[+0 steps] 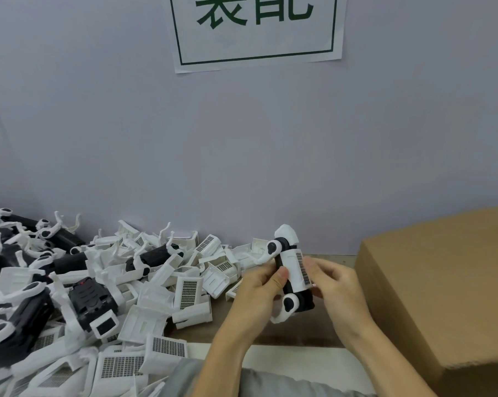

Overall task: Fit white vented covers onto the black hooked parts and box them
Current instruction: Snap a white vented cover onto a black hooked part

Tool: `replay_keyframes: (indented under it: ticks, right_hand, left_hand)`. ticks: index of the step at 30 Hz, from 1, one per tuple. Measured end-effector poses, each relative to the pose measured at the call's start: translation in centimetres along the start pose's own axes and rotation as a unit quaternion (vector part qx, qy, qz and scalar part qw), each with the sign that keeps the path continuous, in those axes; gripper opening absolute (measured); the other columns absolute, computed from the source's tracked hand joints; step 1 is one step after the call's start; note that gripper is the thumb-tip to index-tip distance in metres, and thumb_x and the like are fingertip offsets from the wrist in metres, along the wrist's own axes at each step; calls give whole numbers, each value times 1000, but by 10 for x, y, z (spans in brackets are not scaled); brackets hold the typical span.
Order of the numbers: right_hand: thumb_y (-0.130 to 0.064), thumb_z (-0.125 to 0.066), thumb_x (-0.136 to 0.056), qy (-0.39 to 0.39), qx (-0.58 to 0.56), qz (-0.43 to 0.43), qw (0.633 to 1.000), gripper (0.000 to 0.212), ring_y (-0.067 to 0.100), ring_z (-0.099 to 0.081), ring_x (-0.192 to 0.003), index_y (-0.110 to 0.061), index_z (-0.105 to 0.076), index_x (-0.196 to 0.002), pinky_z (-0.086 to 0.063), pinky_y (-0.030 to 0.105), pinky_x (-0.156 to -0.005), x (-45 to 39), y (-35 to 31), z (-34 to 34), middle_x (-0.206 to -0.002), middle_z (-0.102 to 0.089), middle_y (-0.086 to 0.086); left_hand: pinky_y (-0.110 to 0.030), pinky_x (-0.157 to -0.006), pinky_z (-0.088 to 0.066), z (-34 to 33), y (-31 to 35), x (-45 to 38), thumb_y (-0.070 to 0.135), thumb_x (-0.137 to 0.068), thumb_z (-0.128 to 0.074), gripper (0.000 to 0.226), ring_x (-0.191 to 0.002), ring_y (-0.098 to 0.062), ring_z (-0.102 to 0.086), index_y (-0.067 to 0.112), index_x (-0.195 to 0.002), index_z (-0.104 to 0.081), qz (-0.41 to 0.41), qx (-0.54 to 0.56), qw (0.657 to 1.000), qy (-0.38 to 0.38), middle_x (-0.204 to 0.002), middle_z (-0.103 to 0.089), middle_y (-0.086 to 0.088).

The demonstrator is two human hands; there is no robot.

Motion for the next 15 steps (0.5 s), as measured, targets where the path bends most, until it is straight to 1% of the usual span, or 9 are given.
replay_keyframes:
  ticks: [1, 3, 4, 7, 9, 10, 12, 14, 15]
  right_hand:
    - [-14, -63, -96, 19, 13, -1, 1000, 15, 15, -72, -87, -18, -78, -96, -58, 30, -79, -1, 3, 4, -91, -78, 0]
    - [-14, -67, -93, 42, 34, 5, 999, 9, 11, -70, -89, -18, -73, -99, -56, 21, -74, -1, 5, 4, -93, -76, -3]
    - [-18, -69, -92, 44, 36, 4, 998, 8, 9, -70, -89, -20, -70, -99, -55, 18, -71, -1, 5, 1, -94, -75, -4]
    - [-31, -72, -86, 26, 24, -10, 999, 20, 7, -71, -90, -20, -68, -102, -56, 17, -68, 0, 10, -10, -95, -75, -4]
    - [-38, -67, -86, 4, -20, -40, 999, 28, 11, -73, -92, -19, -71, -105, -57, 19, -69, -1, 14, -16, -97, -77, -3]
    - [-44, -64, -84, -14, -49, -59, 997, 33, 13, -74, -92, -19, -74, -104, -58, 21, -69, -1, 15, -20, -97, -77, -2]
    - [-50, -60, -81, -33, -80, -94, 992, 39, 18, -75, -89, -18, -80, -93, -58, 26, -68, 1, 19, -25, -94, -78, 4]
    - [-52, -58, -81, -21, -79, -93, 992, 42, 20, -76, -85, -16, -81, -83, -58, 31, -69, 0, 20, -26, -89, -78, 7]
    - [-52, -57, -81, -5, -64, -81, 995, 44, 18, -76, -82, -15, -80, -80, -58, 30, -68, 0, 19, -25, -85, -78, 5]
  left_hand:
    - [-18, -71, -51, 3, 1, -2, 17, -104, -51, 26, -81, -8, -70, 16, -100, -76, -10, -21, 1000, 20, -88, -77, 3]
    - [-24, -74, -51, 5, 5, -5, 19, -103, -52, 27, -78, -11, -68, 13, -96, -78, -32, -46, 998, 41, -85, -76, 0]
    - [-25, -74, -52, 4, 6, -5, 23, -104, -52, 28, -80, -13, -70, 12, -97, -78, -33, -36, 998, 43, -86, -76, 0]
    - [-19, -72, -55, 4, 6, -4, 34, -102, -52, 29, -90, -10, -74, 17, -102, -76, -29, -2, 998, 63, -94, -78, 2]
    - [-17, -72, -54, 5, 8, -4, 35, -102, -51, 29, -90, -10, -73, 17, -103, -74, -32, -2, 997, 70, -95, -78, 1]
    - [-17, -72, -53, 4, 9, -3, 34, -103, -50, 30, -89, -9, -73, 16, -103, -73, -35, -5, 997, 64, -94, -78, 1]
    - [-18, -72, -53, 2, 12, -2, 34, -104, -47, 31, -86, -8, -72, 16, -103, -72, -48, -26, 997, 55, -91, -77, 2]
    - [-19, -74, -53, 2, 17, 0, 34, -105, -45, 30, -86, -7, -71, 18, -105, -71, -64, -51, 995, 60, -92, -76, 3]
    - [-19, -74, -52, 2, 18, 0, 33, -105, -45, 29, -86, -6, -71, 19, -105, -71, -72, -61, 993, 66, -91, -75, 3]
Point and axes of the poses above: each hand's wrist, its own x-axis away from the middle knuckle, its own z-axis out of the back of the hand, y = z × x, the point moved 10 cm from there along -x, towards the middle knuckle
